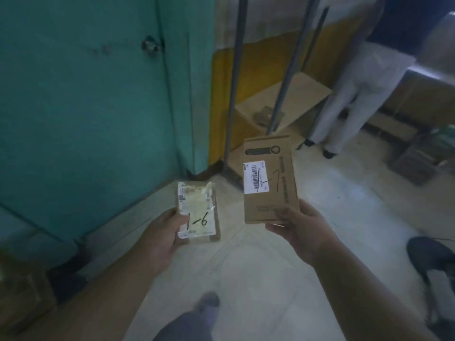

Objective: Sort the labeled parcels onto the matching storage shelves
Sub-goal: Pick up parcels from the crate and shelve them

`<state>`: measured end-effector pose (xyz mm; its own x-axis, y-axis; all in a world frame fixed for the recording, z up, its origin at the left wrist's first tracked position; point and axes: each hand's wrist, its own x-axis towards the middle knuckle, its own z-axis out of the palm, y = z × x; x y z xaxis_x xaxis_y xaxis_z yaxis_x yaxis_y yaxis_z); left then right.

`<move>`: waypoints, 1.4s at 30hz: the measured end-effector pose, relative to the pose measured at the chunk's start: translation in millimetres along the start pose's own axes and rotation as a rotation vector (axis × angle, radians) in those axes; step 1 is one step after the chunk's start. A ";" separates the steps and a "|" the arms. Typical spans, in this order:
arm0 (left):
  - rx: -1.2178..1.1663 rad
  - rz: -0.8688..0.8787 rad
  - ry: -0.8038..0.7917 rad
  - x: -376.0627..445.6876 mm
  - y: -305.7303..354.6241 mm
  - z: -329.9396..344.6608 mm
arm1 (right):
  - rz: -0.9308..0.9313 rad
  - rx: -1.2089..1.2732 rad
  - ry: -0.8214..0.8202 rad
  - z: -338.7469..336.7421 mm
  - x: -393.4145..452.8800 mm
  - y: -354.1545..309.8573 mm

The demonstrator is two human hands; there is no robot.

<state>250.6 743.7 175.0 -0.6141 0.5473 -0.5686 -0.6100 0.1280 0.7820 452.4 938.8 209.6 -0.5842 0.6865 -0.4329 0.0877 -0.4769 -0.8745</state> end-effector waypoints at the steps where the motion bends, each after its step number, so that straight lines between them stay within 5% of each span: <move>1: -0.010 -0.012 -0.014 11.5 7.1 19.0 | -0.012 -0.004 0.041 -15.2 12.0 -4.2; 10: -0.003 -0.148 -0.257 109.1 43.4 237.9 | -0.087 0.054 0.311 -170.4 71.1 -78.9; 17: 0.053 -0.153 -0.353 162.4 21.2 416.9 | -0.107 0.090 0.371 -313.5 139.4 -115.0; 26: 0.003 -0.057 -0.140 219.5 44.4 578.8 | -0.096 -0.032 0.201 -434.9 290.2 -247.5; 42: -0.235 -0.015 0.301 369.6 107.2 640.0 | -0.029 -0.284 -0.099 -407.4 565.8 -363.4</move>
<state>278.8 1489.1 212.0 -0.7024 0.2749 -0.6566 -0.6970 -0.0785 0.7128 418.7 1724.1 193.4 -0.6643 0.6342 -0.3956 0.2839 -0.2755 -0.9184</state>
